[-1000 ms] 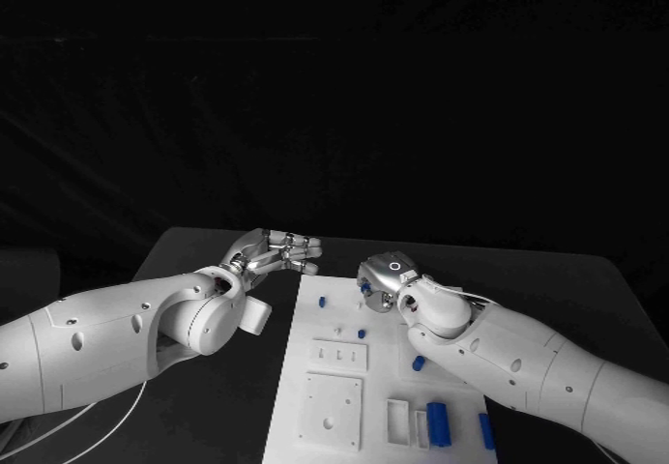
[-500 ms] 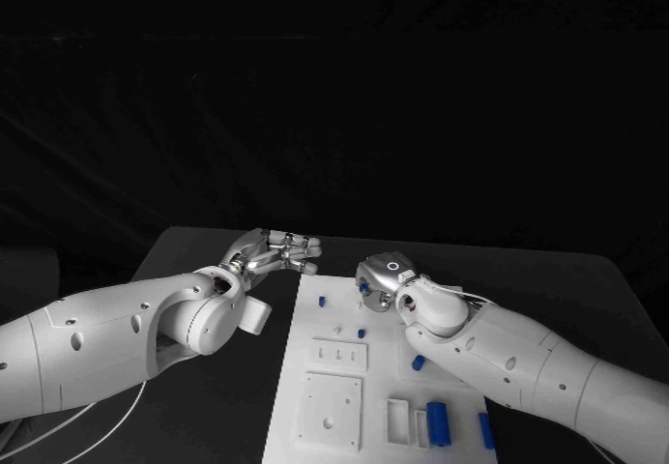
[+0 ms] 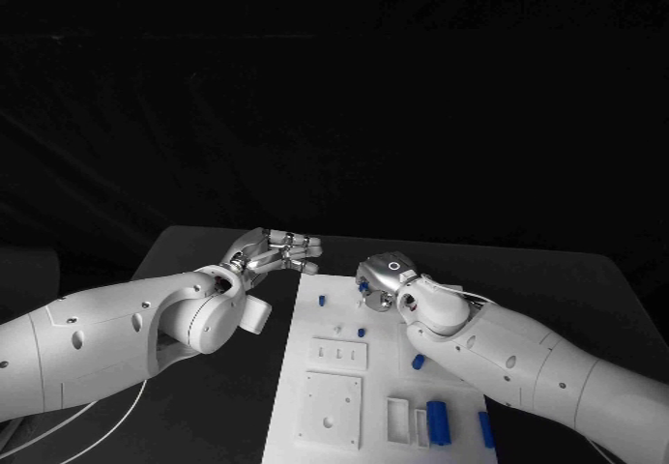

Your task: Assemble the parts on the task board

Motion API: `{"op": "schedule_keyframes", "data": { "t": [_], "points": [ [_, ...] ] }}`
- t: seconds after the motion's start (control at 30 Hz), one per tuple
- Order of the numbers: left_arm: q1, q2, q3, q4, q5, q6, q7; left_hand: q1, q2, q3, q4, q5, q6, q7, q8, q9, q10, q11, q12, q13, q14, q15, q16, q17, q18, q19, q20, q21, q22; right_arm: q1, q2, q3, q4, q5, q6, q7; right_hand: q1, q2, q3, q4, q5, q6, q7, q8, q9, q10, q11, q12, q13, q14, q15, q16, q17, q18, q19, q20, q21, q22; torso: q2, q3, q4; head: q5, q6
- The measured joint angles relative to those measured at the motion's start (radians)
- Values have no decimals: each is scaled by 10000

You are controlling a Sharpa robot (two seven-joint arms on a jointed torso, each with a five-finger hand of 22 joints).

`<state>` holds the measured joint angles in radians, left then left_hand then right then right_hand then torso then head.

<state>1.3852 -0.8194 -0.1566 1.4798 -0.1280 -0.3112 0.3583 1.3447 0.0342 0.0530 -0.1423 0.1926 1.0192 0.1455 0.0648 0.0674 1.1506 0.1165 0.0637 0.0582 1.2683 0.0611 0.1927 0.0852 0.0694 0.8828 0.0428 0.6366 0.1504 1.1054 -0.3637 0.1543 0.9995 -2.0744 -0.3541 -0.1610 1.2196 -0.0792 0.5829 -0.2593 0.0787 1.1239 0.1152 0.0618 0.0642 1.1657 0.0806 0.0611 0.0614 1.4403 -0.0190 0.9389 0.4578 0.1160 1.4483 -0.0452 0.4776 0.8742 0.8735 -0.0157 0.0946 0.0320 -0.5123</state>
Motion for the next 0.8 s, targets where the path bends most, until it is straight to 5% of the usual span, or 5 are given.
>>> {"op": "schedule_keyframes", "data": {
  "t": [0.1, 0.17, 0.3, 0.53, 0.8],
  "points": [
    [0, -3, 0, -2, 0, 0, -11, 0, 0, 0, 0, 0, 0, 0, 0, 0, -36, -36, 0, 0, 0, 0, 0, 0, 1, 0, 0, 0, -12, -2, -11, -1, -28, 102, -70, 32, 33, -343, -1068, 145, 14, -627, -91, 0, -8, -772, 160, 0, -14, -36, 111, -147, -82, 221, 83, 141, -296, -205, 2, 4, -3, 0, 1],
    [1, -8, 0, -2, 0, 0, -18, 0, 0, 0, 0, 0, -13, 14, 0, 0, -36, -36, 0, 0, 0, 0, 0, 0, 1, 0, 0, 0, -12, -2, -25, -1, -28, 189, -147, 62, 290, -344, -2027, 296, 145, -786, -168, 0, -8, -1011, 229, 0, -24, 7, 159, -219, -125, 243, 166, 224, -546, -382, 3, 5, -6, -1, 1],
    [1, -26, 0, -1, 4, 0, -26, 0, 0, -3, 59, 0, -37, 38, 0, 0, -35, -36, 0, -1, 0, 0, 0, 0, 0, 0, 0, 0, -20, -2, -116, -1, 55, 339, -308, 102, 378, -434, -2799, 533, 764, -870, -154, 0, -15, -1028, 246, 1, -24, 7, 160, -220, -136, 247, 166, 223, -767, -502, 5, 5, -6, -22, -13],
    [2, -91, -2, 13, 11, 1, -33, 0, 0, -3, 58, 0, -37, 38, 0, 0, -35, -36, 0, -2, 0, 0, 0, 1, 1, 0, 0, 0, -20, -2, -579, 35, 674, 576, -546, 142, 377, -433, -2970, 663, 888, -870, -153, -1, -16, -1027, 246, 2, -23, 7, 160, -220, -136, 246, 166, 223, -816, -514, 6, 16, -18, -67, 9],
    [7, -272, -2, 51, 22, 1, -36, 0, 0, -27, 83, 0, -68, 6, 0, 0, -71, 1, 0, -2, -21, 20, 0, -1, 1, 0, 0, 0, -62, 19, -1920, 565, 2166, 952, -678, 146, 211, -283, -2069, 408, 1246, -305, -19, -1, 10, 379, -110, 2, -12, 27, -20, -160, -30, 241, 178, 82, -770, -298, -8, 80, -136, -202, 104]
  ]
}}
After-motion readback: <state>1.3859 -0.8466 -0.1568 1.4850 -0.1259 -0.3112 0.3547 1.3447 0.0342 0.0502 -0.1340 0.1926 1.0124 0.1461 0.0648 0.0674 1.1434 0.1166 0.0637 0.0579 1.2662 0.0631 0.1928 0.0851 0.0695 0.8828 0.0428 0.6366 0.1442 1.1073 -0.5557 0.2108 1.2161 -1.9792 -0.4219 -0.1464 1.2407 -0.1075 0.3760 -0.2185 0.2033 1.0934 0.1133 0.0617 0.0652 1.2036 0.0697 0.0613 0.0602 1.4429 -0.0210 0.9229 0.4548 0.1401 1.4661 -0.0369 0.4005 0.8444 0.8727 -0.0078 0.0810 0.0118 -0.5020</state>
